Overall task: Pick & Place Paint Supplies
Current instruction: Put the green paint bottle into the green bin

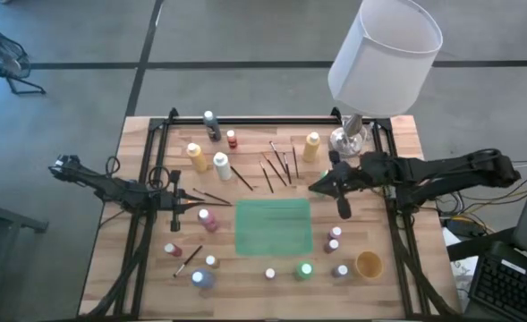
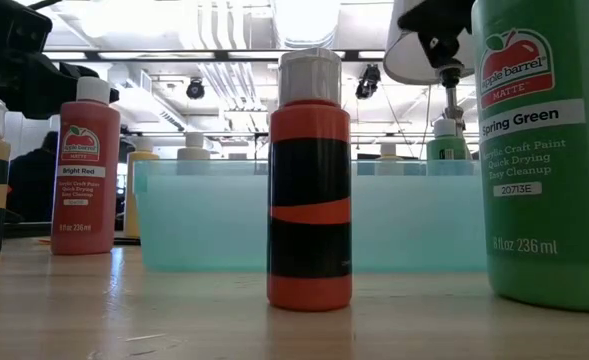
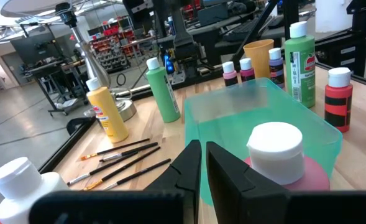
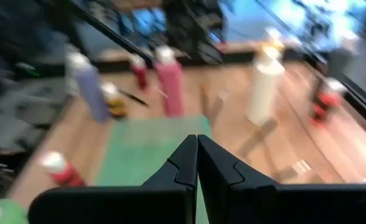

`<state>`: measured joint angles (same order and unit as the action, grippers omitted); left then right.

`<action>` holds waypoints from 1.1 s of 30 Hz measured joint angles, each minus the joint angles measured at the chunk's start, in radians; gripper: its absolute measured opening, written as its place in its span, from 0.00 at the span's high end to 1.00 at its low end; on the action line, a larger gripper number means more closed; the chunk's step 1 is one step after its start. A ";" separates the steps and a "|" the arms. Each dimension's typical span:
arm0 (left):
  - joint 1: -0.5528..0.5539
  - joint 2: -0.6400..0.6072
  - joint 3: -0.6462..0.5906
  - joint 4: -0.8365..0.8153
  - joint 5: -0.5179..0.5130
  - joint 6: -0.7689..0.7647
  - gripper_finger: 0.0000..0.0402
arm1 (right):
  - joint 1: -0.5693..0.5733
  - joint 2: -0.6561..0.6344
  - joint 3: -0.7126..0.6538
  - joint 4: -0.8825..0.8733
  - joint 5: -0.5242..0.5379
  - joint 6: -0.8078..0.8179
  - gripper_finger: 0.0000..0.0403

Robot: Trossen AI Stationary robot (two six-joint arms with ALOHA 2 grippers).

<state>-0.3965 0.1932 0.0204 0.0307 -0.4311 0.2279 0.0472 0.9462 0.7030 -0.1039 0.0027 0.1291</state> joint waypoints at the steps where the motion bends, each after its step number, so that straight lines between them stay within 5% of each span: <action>1: 0.000 0.000 0.000 0.000 0.000 0.000 0.93 | 0.015 0.007 0.015 -0.047 0.046 0.015 0.98; 13: 0.000 0.000 0.000 0.002 0.000 0.000 0.93 | 0.111 -0.051 0.156 -0.706 0.391 0.373 0.98; 18: 0.000 0.000 0.000 0.003 0.000 0.000 0.93 | 0.110 -0.090 0.119 -0.716 0.393 0.396 0.89; 33: 0.000 0.000 0.000 0.005 0.000 0.000 0.93 | 0.110 -0.079 0.012 -0.657 0.546 0.441 0.38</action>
<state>-0.3965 0.1935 0.0200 0.0353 -0.4313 0.2282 0.1570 0.8671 0.7148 -0.7613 0.5492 0.5705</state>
